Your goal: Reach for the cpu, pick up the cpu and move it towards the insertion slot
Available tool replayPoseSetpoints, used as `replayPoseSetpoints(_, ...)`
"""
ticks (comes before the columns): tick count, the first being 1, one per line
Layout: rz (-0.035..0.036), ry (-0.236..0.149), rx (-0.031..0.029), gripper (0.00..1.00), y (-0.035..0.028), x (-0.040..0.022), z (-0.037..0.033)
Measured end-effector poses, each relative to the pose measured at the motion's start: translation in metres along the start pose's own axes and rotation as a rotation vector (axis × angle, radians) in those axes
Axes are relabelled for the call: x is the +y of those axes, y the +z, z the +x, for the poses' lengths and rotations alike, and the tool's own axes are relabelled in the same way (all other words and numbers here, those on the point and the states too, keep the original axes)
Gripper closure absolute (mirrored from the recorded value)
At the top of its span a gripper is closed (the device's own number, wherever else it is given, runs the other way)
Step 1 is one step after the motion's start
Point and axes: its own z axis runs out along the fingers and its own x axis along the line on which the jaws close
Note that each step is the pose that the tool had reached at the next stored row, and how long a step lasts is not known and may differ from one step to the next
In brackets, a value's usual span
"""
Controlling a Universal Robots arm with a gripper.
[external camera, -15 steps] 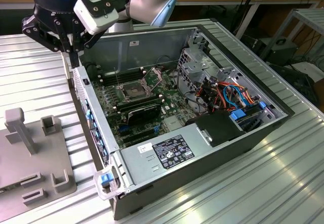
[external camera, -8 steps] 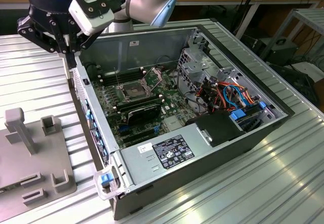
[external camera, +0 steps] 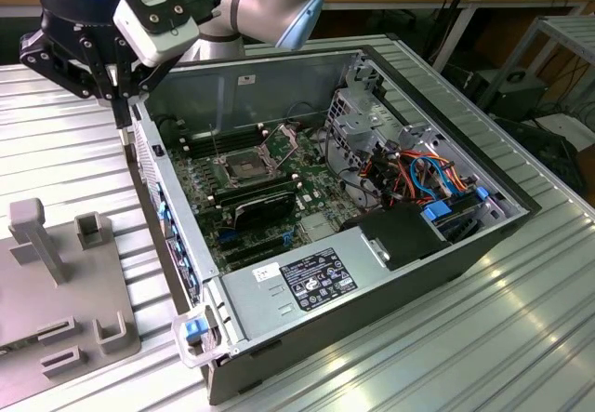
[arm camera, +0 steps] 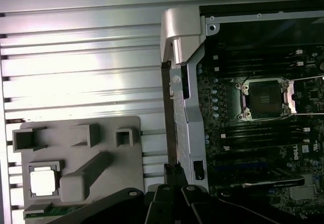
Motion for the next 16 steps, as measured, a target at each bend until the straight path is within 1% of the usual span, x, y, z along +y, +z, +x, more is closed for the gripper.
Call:
replayPoseSetpoints(14, 0.0, 0.0, 0.0, 0.89, -0.0002, -0.0011, 0.012)
replayPoseSetpoints(16, 0.0, 0.0, 0.0, 0.89, -0.0002, -0.0013, 0.0145)
